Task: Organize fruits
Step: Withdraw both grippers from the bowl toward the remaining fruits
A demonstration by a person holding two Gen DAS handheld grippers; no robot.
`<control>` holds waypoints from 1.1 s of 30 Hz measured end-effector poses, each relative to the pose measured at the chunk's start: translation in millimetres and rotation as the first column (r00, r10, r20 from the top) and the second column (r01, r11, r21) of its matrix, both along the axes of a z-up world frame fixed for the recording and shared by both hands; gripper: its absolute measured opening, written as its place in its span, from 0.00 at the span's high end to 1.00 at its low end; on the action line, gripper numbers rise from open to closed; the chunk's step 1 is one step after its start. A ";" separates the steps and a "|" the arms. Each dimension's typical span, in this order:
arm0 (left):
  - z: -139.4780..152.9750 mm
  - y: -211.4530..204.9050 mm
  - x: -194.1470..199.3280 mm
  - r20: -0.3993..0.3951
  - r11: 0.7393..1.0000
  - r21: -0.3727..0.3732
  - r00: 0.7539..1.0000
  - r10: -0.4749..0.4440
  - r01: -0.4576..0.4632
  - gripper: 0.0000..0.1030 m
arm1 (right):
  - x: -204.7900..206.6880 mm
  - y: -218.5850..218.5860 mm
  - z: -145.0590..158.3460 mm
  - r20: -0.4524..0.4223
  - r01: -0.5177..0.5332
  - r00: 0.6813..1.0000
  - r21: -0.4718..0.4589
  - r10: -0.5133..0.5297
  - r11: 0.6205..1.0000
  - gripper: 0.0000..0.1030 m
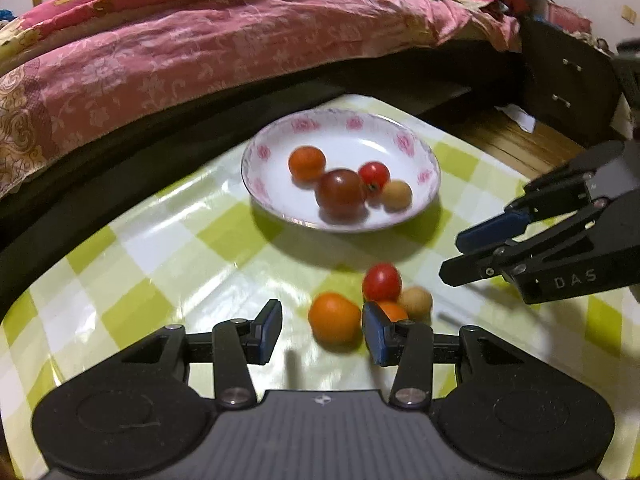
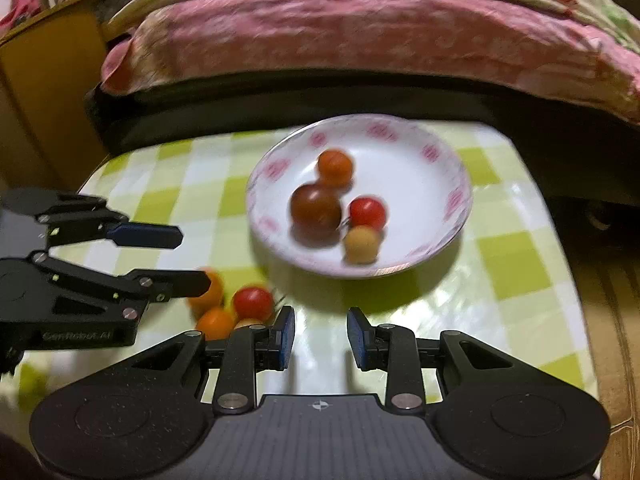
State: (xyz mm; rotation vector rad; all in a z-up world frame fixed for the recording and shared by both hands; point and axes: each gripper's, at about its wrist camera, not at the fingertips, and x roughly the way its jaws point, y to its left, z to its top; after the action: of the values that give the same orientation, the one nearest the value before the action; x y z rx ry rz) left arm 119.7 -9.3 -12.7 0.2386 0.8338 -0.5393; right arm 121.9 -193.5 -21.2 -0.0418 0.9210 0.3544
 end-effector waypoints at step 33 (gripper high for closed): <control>-5.9 -10.4 -11.2 -0.063 0.996 -0.035 0.994 -0.089 0.087 0.51 | -5.3 41.7 -15.9 -0.043 -0.173 0.984 -0.053 0.171 0.984 0.80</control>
State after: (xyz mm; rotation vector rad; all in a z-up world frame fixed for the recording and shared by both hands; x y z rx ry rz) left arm 108.5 -19.7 -18.6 0.2305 0.8794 -0.6455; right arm 116.6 -151.7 -37.1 -0.1676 0.9678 0.4909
